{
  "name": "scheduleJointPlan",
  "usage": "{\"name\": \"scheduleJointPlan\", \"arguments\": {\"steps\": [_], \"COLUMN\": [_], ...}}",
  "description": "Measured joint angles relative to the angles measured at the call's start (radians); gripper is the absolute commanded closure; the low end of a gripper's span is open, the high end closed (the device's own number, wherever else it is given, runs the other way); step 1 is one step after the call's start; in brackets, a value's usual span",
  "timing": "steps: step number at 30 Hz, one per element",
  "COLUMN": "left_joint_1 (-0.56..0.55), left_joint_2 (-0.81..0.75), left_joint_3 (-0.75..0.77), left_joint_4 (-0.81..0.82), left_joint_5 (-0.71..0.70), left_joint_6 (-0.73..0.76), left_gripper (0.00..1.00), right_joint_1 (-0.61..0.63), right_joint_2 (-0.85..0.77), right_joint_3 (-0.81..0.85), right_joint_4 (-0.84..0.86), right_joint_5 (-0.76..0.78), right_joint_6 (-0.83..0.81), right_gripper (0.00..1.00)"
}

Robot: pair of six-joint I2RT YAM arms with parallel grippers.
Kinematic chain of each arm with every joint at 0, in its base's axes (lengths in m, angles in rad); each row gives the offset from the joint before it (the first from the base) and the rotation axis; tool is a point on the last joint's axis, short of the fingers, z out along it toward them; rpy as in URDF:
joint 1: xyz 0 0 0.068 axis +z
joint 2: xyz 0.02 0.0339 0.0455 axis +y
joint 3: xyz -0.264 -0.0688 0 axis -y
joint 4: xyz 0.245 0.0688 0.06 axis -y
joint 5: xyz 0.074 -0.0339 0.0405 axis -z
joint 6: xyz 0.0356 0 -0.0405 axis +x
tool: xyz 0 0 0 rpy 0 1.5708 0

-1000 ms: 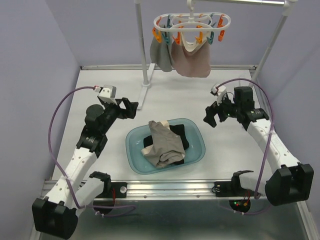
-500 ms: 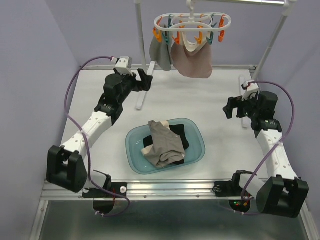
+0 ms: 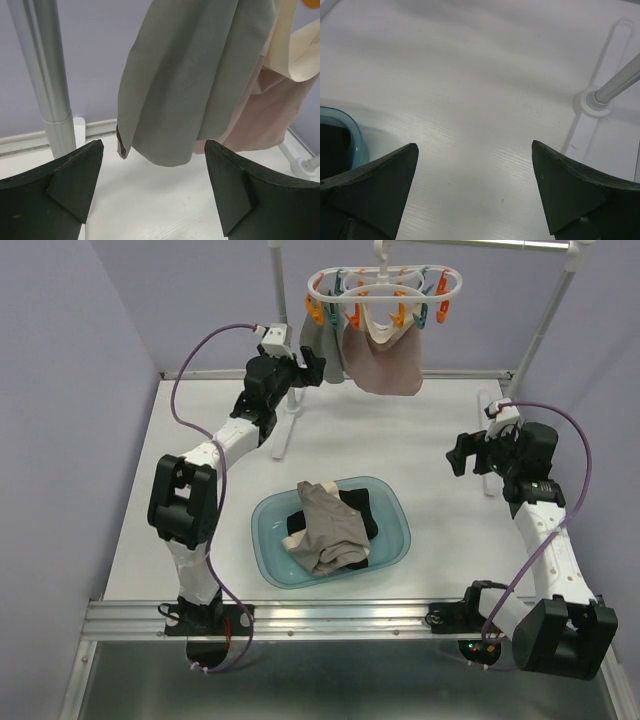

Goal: Remove the underwear clipped to the hanger

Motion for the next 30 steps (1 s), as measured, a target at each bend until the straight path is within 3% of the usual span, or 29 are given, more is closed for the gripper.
{"name": "scheduleJointPlan", "arguments": {"steps": [13, 20, 22, 23, 24, 26, 30], "left_joint_1": [0.048, 0.071, 0.071, 0.071, 0.071, 0.071, 0.071], "left_joint_2": [0.169, 0.239, 0.261, 0.272, 0.275, 0.280, 0.280], "left_joint_3": [0.134, 0.236, 0.264, 0.274, 0.279, 0.283, 0.277], "left_joint_4": [0.148, 0.160, 0.157, 0.155, 0.152, 0.143, 0.169], "left_joint_5": [0.125, 0.150, 0.158, 0.161, 0.164, 0.181, 0.216], "left_joint_6": [-0.008, -0.027, -0.033, -0.031, -0.035, -0.039, -0.039], "left_gripper": [0.20, 0.41, 0.56, 0.74, 0.85, 1.00, 1.00], "right_joint_1": [0.000, 0.000, 0.000, 0.000, 0.000, 0.000, 0.000], "right_joint_2": [0.002, 0.002, 0.002, 0.002, 0.002, 0.002, 0.002], "right_joint_3": [0.000, 0.000, 0.000, 0.000, 0.000, 0.000, 0.000], "right_joint_4": [0.000, 0.002, 0.002, 0.003, 0.003, 0.003, 0.005], "right_joint_5": [-0.030, -0.041, -0.042, -0.043, -0.044, -0.044, -0.047], "right_joint_6": [0.004, 0.004, 0.004, 0.004, 0.004, 0.004, 0.004], "right_gripper": [0.00, 0.00, 0.00, 0.00, 0.00, 0.00, 0.00]}}
